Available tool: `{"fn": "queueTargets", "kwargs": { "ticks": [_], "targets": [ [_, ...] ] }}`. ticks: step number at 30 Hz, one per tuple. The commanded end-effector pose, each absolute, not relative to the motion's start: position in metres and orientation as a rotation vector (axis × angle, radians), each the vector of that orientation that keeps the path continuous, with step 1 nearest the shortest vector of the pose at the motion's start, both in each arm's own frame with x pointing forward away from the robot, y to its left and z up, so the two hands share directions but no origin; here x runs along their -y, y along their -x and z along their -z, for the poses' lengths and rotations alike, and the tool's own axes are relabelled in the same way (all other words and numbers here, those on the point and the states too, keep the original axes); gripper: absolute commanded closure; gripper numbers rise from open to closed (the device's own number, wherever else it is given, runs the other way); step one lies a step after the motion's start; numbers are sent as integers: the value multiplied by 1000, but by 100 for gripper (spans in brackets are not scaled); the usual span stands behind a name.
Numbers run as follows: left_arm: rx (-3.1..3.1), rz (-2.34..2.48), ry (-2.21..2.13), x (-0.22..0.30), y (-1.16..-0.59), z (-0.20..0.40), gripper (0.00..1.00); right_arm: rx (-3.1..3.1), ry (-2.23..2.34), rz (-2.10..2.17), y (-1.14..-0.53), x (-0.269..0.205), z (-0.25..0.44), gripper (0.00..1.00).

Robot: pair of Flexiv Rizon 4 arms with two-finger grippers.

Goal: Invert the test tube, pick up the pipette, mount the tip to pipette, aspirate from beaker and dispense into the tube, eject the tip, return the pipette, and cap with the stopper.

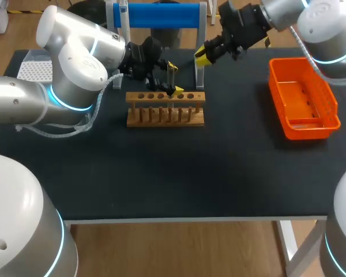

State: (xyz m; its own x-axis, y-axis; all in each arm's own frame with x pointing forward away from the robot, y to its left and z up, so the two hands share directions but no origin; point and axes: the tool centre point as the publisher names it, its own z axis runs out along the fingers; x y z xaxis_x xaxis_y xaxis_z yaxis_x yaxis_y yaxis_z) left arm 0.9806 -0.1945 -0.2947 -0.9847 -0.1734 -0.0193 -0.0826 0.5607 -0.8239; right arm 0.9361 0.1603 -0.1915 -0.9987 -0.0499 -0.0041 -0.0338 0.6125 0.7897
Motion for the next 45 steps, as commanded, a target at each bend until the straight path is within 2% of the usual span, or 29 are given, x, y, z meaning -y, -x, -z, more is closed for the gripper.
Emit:
{"fn": "queueTargets", "kwargs": {
  "ticks": [1,19,45],
  "targets": [
    [-2692,1410,219,194,-981,294,0,2800,-75,1359,-944,-168,192,100],
    [-2692,1410,219,194,-981,294,0,2794,-61,1387,-957,-203,197,100],
    [-2692,1410,219,194,-981,294,0,2789,-47,1392,-976,-224,206,100]
  ]
}}
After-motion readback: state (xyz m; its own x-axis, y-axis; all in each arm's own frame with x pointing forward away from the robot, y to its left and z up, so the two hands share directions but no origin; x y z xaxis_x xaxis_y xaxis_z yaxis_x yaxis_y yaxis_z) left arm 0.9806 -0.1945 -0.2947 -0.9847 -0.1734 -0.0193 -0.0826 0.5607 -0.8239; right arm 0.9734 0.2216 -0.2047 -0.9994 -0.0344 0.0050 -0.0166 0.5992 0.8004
